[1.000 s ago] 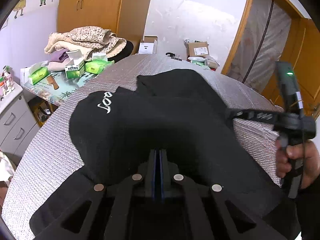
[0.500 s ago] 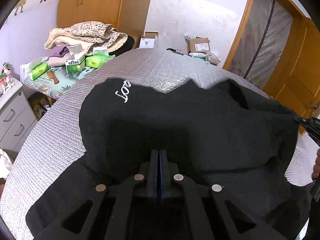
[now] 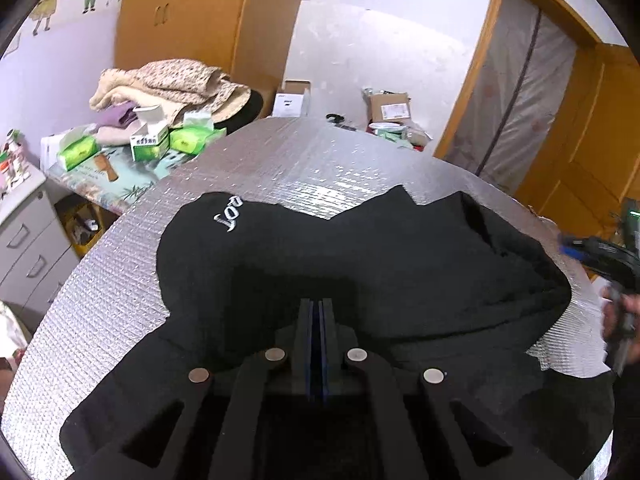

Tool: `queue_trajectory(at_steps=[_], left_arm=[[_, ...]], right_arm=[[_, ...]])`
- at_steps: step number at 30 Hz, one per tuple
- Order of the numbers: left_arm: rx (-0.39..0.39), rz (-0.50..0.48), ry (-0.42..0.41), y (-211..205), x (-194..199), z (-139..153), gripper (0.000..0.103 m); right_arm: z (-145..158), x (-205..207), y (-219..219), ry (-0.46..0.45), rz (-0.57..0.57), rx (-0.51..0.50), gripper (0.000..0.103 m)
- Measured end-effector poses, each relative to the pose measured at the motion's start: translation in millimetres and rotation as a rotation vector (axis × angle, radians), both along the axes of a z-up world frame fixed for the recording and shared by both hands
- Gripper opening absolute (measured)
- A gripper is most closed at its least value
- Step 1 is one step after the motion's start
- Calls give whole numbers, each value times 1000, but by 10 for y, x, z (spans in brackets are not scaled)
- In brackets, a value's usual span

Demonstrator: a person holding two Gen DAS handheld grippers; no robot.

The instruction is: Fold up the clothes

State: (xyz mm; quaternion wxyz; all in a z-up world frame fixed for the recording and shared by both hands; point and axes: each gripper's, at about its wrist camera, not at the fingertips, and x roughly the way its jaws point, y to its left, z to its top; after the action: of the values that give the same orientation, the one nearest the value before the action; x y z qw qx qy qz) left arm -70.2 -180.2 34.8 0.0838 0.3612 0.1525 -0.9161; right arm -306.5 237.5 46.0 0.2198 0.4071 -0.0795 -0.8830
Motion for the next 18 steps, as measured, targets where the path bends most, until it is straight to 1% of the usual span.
queue_trajectory(at_steps=[2, 3, 5, 6, 7, 8, 10, 14, 15, 17, 18], left_arm=[[7, -5, -2, 6, 7, -3, 2], [7, -4, -5, 4, 11, -9, 2], [9, -4, -9, 3, 18, -22, 2], [12, -7, -10, 12, 21, -28, 2], [13, -10, -9, 23, 26, -29, 2], [13, -12, -9, 35, 31, -28, 2], [13, -22, -1, 68, 46, -7, 2], [14, -33, 21, 118, 110, 58, 2], [15, -33, 27, 126, 135, 75, 2], [16, -32, 32, 121, 181, 95, 2], [16, -32, 34, 118, 203, 103, 2]], right_arm=[[-223, -186, -22, -117, 43, -32, 41], [-295, -221, -44, -150, 55, -37, 41], [-366, -186, -99, -187, 107, -71, 41], [-399, -165, -127, -204, 134, -89, 34], [-388, -120, -139, -200, 139, -98, 24], [-347, -64, -154, -195, 146, -108, 5], [-256, 59, -196, -179, 165, -124, 4], [124, 608, -523, -93, 304, -139, 4], [192, 735, -620, -78, 344, -143, 4], [274, 1096, -882, -72, 478, -144, 6], [242, 1225, -989, -92, 538, -125, 8]])
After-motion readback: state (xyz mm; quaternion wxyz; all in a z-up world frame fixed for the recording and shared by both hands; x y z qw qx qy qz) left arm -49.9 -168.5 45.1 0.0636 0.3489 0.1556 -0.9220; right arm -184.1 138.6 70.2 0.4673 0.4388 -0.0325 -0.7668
